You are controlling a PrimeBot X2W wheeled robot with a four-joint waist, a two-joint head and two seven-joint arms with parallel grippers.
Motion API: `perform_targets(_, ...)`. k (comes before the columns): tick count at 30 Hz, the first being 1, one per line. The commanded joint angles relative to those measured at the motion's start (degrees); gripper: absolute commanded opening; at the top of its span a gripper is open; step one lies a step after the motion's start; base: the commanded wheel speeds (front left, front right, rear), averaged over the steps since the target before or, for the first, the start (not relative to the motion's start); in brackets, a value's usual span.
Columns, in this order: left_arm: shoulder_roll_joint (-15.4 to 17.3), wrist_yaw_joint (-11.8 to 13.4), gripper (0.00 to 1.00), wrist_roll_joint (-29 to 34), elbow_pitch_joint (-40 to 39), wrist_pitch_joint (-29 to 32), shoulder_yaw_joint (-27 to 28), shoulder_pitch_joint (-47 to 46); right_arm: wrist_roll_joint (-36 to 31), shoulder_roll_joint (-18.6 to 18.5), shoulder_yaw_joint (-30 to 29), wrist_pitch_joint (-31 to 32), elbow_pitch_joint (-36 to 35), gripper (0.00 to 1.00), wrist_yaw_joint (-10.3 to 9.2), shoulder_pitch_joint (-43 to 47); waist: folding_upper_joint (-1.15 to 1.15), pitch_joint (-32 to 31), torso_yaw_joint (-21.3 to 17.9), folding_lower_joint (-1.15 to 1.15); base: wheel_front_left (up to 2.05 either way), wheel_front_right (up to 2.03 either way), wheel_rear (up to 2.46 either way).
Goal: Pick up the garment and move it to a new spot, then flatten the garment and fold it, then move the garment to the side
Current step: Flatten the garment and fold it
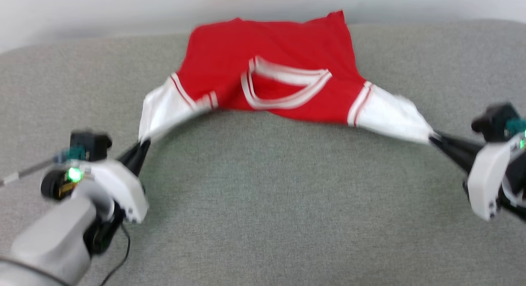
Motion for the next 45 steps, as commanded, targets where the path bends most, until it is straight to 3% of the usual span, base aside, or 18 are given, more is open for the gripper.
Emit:
perform_targets(1, 1.2, 1.4, 0.00, -0.8, -1.8, -0.3, 0.5, 3.1, 0.9, -1.1, 0.0, -0.6, -0.7, 0.00, -0.04, 2.9, 0.00, -3.1, 0.1, 0.01, 0.00, 0.00, 0.00)
perform_targets(14, 12.9, 11.9, 0.00, -7.5, -17.9, -0.5, 3.7, 28.7, 5.9, -10.8, -1.9, -4.6, -5.1, 0.00, -0.04, 25.6, 0.00, -10.5, 0.3, 0.01, 0.00, 0.00, 0.00)
perform_targets(20, 15.2, 16.5, 0.00, -9.2, -23.8, -0.4, 4.5, 38.1, 8.1, -13.0, -3.6, -4.7, -7.2, 0.00, -0.05, 35.9, 0.00, -11.7, 0.2, 0.01, 0.00, 0.00, 0.00)
perform_targets(27, 14.0, 18.1, 0.00, -7.9, -27.1, -0.4, 6.7, 41.9, 9.3, -12.4, -7.0, -2.7, -7.7, 0.00, -0.06, 41.9, 0.00, -11.3, 0.5, 0.01, 0.00, 0.00, 0.00)
perform_targets(28, 13.6, 18.4, 0.00, -7.2, -27.6, -0.4, 7.2, 41.7, 9.2, -12.1, -7.9, -2.2, -7.7, 0.18, -0.05, 42.2, 0.00, -11.1, 0.7, 0.01, 0.00, 0.00, 0.00)
perform_targets(29, 13.2, 18.5, 0.00, -6.6, -28.1, -0.4, 7.9, 41.4, 9.1, -11.8, -9.2, -2.0, -7.6, 1.00, -0.06, 42.2, 0.00, -11.0, 0.8, 0.01, 0.00, 0.00, 0.00)
perform_targets(35, 11.3, 19.5, 0.00, -2.8, -31.4, -0.4, 11.7, 40.6, 5.5, -13.2, -18.2, -1.6, -9.7, 1.00, -0.04, 39.7, 0.00, -9.8, 1.5, 0.01, 0.00, 0.00, 0.00)
perform_targets(41, 11.2, 21.4, 0.00, 1.5, -36.2, -0.4, 14.3, 39.1, 2.2, -16.4, -33.3, -0.8, -15.2, 1.00, -0.04, 32.7, 0.00, -6.1, 2.9, 0.01, 0.00, 0.00, 0.00)
perform_targets(45, 11.5, 22.4, 0.00, 4.0, -39.1, -0.3, 14.7, 36.8, -0.5, -14.3, -43.0, 4.4, -18.2, 1.00, -0.03, 24.9, 0.00, -2.0, 4.6, 0.01, 0.00, 0.00, 0.00)
